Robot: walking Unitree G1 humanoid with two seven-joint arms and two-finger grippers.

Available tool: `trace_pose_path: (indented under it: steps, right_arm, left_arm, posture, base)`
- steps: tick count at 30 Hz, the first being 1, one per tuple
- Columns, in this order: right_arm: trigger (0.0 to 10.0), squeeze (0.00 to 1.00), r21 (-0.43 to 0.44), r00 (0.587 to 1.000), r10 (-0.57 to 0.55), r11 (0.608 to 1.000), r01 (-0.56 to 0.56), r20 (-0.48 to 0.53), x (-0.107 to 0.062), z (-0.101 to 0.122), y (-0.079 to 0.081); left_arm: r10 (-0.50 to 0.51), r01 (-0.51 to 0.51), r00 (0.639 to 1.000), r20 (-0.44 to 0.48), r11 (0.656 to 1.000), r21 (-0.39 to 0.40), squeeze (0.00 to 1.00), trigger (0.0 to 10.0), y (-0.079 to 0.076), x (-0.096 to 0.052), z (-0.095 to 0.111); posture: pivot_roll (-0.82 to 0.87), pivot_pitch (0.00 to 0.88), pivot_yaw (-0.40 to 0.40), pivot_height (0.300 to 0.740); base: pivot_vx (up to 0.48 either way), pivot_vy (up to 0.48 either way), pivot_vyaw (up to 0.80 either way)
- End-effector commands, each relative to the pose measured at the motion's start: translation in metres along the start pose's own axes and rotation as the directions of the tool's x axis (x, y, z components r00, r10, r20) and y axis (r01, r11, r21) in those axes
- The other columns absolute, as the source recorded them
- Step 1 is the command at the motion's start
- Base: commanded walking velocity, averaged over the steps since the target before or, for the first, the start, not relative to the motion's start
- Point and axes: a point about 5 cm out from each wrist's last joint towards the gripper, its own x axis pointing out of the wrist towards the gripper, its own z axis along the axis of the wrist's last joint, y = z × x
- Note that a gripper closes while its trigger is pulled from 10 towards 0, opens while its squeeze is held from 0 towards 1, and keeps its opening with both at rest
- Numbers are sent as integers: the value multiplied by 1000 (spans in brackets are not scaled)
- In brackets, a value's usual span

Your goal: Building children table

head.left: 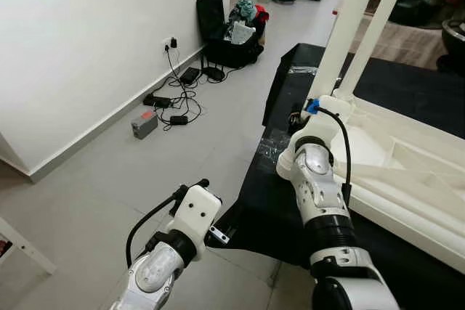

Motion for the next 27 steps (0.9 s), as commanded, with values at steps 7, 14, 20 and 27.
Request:
trace_pose_path:
  steps: [7, 14, 20, 27]
  right_arm:
    - [10000, 0, 56, 862, 469, 882, -467, -192, 10, -3, 4]
    - [10000, 0, 103, 585, 804, 594, -798, -109, 13, 33, -13]
    - [10000, 0, 111, 340, 935, 350, -930, -98, 5, 36, -9]
    - [10000, 0, 193, 173, 984, 178, -965, -43, 2, 41, 2]
  left_arm:
    - [5, -5, 1000, -5, 1000, -11, 0, 10000, -1, 0, -2]
    - [0, 0, 1000, -1, 1000, -12, 0, 10000, -1, 0, -1]
    - [-7, 7, 1000, -3, 1000, -10, 0, 10000, -2, 0, -2]
    - [-6, 6, 1000, -4, 1000, -10, 0, 10000, -4, -1, -2]
  posture:
    - [114, 117, -73, 740]
    - [112, 113, -70, 740]
    - [116, 107, -70, 740]
    - [131, 101, -80, 740]
  base:
    - [0, 0, 0]
    - [0, 0, 0]
    - [0, 0, 0]
    - [0, 0, 0]
